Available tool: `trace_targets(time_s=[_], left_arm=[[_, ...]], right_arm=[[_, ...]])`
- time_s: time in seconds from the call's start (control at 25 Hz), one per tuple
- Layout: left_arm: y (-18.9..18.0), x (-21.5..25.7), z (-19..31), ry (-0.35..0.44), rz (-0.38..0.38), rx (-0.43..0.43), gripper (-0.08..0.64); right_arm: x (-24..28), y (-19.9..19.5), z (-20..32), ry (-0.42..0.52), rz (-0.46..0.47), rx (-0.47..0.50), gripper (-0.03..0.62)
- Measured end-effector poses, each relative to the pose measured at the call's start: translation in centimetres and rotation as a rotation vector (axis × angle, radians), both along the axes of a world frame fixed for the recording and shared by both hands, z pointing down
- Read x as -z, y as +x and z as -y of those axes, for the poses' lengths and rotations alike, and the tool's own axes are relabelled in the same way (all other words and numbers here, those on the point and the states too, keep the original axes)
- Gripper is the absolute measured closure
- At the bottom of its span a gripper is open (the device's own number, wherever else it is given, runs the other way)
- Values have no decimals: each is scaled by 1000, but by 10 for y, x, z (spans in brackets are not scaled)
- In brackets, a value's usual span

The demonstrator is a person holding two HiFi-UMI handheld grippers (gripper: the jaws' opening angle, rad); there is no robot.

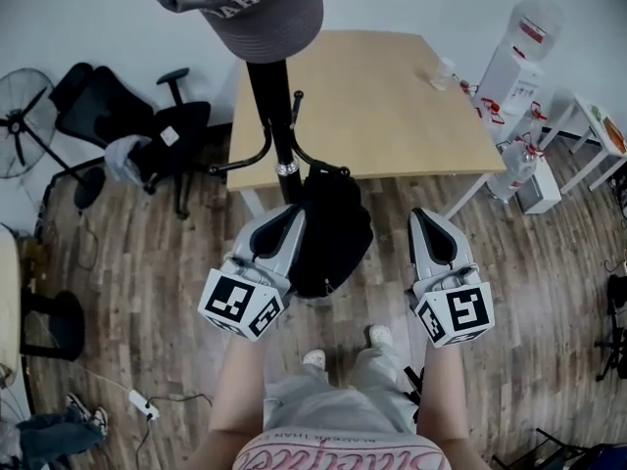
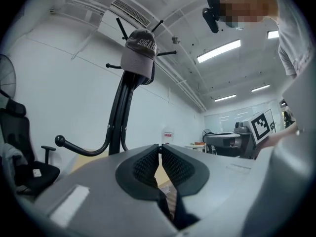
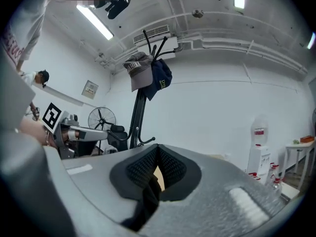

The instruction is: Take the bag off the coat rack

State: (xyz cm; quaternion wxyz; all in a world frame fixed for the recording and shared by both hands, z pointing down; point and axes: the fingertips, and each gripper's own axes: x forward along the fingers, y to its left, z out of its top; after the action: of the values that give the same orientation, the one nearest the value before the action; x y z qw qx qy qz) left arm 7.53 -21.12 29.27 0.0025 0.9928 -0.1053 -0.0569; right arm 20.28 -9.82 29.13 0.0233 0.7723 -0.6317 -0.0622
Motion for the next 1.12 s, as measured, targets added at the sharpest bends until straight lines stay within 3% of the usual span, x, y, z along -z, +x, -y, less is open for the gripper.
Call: trace_targets(time_s=[0.16, 0.48, 0.68, 1.12], left_arm=[[8, -5, 1, -1, 13, 66, 487], [17, -15, 5, -28, 39, 233, 343], [17, -24, 9, -44, 58, 344, 244], [24, -75, 9, -115, 143, 519, 222]], right_arm=[[7, 14, 11, 39, 40, 110, 586], [6, 34, 39, 10, 45, 334, 389], [-10, 40, 56, -56, 33, 435, 276], [-69, 59, 85, -168, 49, 599, 265]])
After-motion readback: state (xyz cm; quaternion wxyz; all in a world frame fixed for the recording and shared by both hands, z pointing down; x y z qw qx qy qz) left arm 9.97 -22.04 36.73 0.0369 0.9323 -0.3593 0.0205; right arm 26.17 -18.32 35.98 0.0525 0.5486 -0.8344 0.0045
